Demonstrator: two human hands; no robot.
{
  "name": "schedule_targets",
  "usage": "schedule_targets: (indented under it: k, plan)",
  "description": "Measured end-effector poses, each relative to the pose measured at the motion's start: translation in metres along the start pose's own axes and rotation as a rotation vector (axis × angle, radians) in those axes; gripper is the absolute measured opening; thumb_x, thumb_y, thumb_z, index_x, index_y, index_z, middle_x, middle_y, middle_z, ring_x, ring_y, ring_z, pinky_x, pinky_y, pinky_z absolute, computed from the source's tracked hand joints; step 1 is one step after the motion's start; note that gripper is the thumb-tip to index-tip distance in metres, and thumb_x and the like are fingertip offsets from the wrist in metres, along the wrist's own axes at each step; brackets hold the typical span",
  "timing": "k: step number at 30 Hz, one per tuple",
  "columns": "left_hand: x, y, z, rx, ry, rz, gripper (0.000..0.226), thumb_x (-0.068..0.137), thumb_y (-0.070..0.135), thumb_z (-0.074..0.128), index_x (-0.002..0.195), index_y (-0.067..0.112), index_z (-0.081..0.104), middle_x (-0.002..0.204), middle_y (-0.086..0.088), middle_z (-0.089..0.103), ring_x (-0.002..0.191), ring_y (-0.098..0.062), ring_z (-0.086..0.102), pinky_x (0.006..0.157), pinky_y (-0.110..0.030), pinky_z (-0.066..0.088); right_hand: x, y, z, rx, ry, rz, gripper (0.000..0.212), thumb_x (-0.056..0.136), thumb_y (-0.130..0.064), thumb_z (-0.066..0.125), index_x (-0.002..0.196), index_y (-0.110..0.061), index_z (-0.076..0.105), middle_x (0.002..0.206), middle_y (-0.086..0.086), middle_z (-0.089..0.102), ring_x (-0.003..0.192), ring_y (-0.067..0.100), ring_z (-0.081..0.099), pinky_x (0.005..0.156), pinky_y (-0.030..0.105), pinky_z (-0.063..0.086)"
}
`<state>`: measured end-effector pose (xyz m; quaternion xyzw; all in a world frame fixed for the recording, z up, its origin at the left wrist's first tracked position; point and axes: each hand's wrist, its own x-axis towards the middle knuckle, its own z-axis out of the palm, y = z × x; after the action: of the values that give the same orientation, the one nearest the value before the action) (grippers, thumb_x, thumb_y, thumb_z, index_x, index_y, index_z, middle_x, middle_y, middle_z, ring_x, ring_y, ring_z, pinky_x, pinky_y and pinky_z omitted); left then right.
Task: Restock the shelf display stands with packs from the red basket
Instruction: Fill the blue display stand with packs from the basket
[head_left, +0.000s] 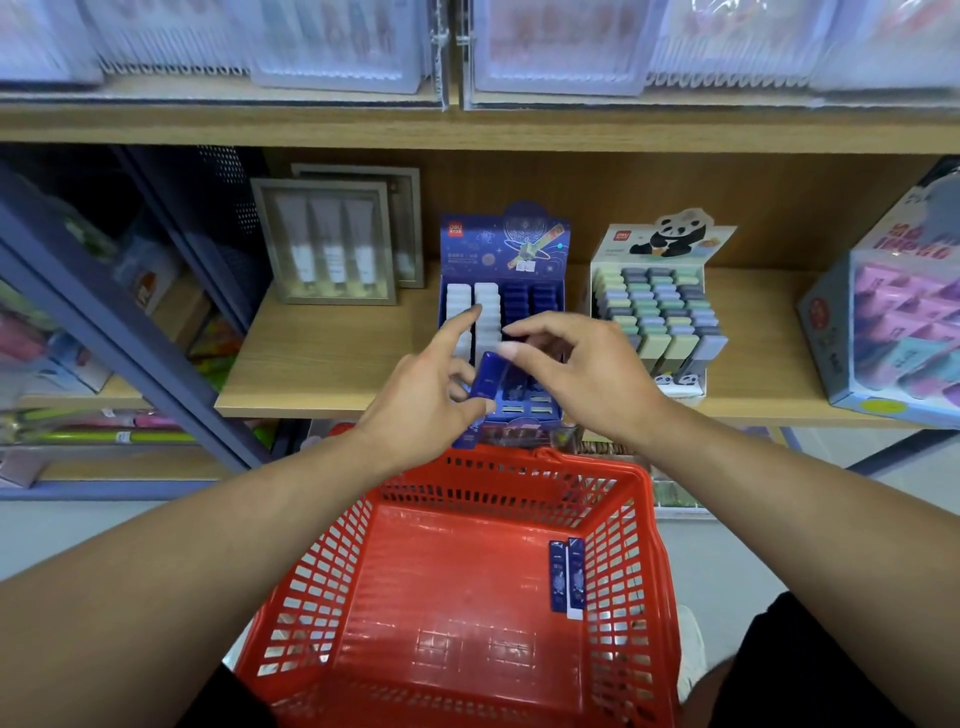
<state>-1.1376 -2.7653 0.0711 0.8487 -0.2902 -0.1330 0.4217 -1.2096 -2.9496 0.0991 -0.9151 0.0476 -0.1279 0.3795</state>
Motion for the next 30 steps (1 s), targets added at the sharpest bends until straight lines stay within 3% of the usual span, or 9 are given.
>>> schedule_targets:
  k: [3, 7, 9, 11, 14, 17, 22, 25, 30]
  plan:
    - [-0.004, 0.008, 0.008, -0.062, -0.004, 0.039, 0.099, 0.084, 0.018, 0.080, 0.156, 0.045, 0.018, 0.091, 0.008, 0.071, 0.078, -0.006, 0.067, 0.070, -0.009, 0.048, -0.010, -0.004, 0.004, 0.097, -0.106, -0.020, 0.029, 0.089, -0.032, 0.074, 0.117, -0.024, 0.070, 0.091, -0.012, 0.069, 0.079, 0.002, 0.065, 0.072, 0.015, 0.050]
    - [-0.003, 0.010, 0.009, 0.020, 0.018, 0.069, 0.079, 0.087, 0.031, 0.077, 0.151, 0.040, 0.032, 0.098, 0.012, 0.066, 0.085, -0.002, 0.066, 0.079, -0.020, 0.054, -0.007, 0.001, -0.001, 0.134, -0.045, 0.012, 0.024, 0.090, -0.025, 0.074, 0.114, -0.023, 0.074, 0.080, -0.012, 0.070, 0.068, 0.001, 0.064, 0.064, 0.013, 0.048]
    - [-0.001, 0.006, 0.005, 0.205, 0.139, 0.175, 0.060, 0.088, 0.035, 0.074, 0.141, 0.031, 0.049, 0.112, 0.010, 0.062, 0.098, -0.006, 0.063, 0.088, -0.031, 0.054, -0.002, 0.009, -0.009, 0.090, 0.004, 0.024, 0.025, 0.090, -0.029, 0.074, 0.115, -0.028, 0.075, 0.081, -0.010, 0.070, 0.068, 0.005, 0.065, 0.065, 0.023, 0.052]
    - [0.000, 0.001, 0.001, 0.409, 0.199, 0.252, 0.055, 0.087, 0.032, 0.074, 0.138, 0.023, 0.055, 0.135, 0.002, 0.052, 0.121, -0.018, 0.053, 0.103, -0.038, 0.047, 0.000, 0.018, -0.015, 0.035, 0.024, 0.054, 0.026, 0.089, -0.029, 0.075, 0.115, -0.028, 0.074, 0.077, -0.011, 0.069, 0.062, 0.003, 0.062, 0.063, 0.021, 0.048]
    - [-0.001, -0.004, 0.002, 0.517, 0.022, 0.151, 0.081, 0.087, 0.035, 0.072, 0.156, 0.028, 0.031, 0.166, -0.004, 0.016, 0.147, -0.022, 0.025, 0.119, -0.037, 0.031, -0.001, 0.027, -0.016, -0.029, 0.046, 0.082, 0.022, 0.088, -0.026, 0.076, 0.110, -0.026, 0.074, 0.078, -0.017, 0.066, 0.066, -0.005, 0.059, 0.066, 0.010, 0.041]
    - [-0.003, -0.005, 0.005, 0.511, -0.125, 0.079, 0.099, 0.087, 0.039, 0.072, 0.160, 0.035, 0.006, 0.168, 0.008, -0.012, 0.151, -0.018, 0.021, 0.113, -0.031, 0.034, -0.002, 0.030, -0.012, -0.086, 0.037, 0.078, 0.015, 0.089, -0.024, 0.076, 0.102, -0.028, 0.070, 0.080, -0.020, 0.063, 0.073, -0.005, 0.058, 0.074, 0.018, 0.045]
    - [-0.004, -0.001, 0.004, 0.494, -0.135, 0.062, 0.107, 0.083, 0.048, 0.074, 0.159, 0.038, -0.001, 0.165, 0.017, -0.020, 0.154, -0.016, 0.012, 0.112, -0.038, 0.040, -0.001, 0.029, -0.013, -0.097, 0.021, 0.062, 0.012, 0.089, -0.021, 0.076, 0.098, -0.025, 0.070, 0.071, -0.021, 0.059, 0.063, -0.011, 0.055, 0.061, 0.006, 0.035]
    - [-0.004, -0.001, 0.005, 0.477, -0.146, 0.051, 0.109, 0.082, 0.048, 0.075, 0.159, 0.039, -0.002, 0.164, 0.018, -0.022, 0.155, -0.014, 0.008, 0.113, -0.037, 0.039, 0.001, 0.027, -0.014, -0.091, -0.003, 0.068, 0.011, 0.088, -0.022, 0.077, 0.098, -0.024, 0.074, 0.067, -0.021, 0.059, 0.060, -0.011, 0.056, 0.058, 0.006, 0.035]
    - [-0.004, -0.004, 0.009, 0.464, -0.144, 0.059, 0.112, 0.081, 0.045, 0.077, 0.159, 0.036, -0.002, 0.165, 0.014, -0.021, 0.155, -0.015, 0.002, 0.120, -0.035, 0.030, 0.001, 0.023, -0.017, -0.160, -0.084, 0.034, 0.016, 0.092, -0.029, 0.071, 0.107, -0.024, 0.076, 0.086, -0.021, 0.066, 0.073, -0.009, 0.060, 0.066, 0.005, 0.038]
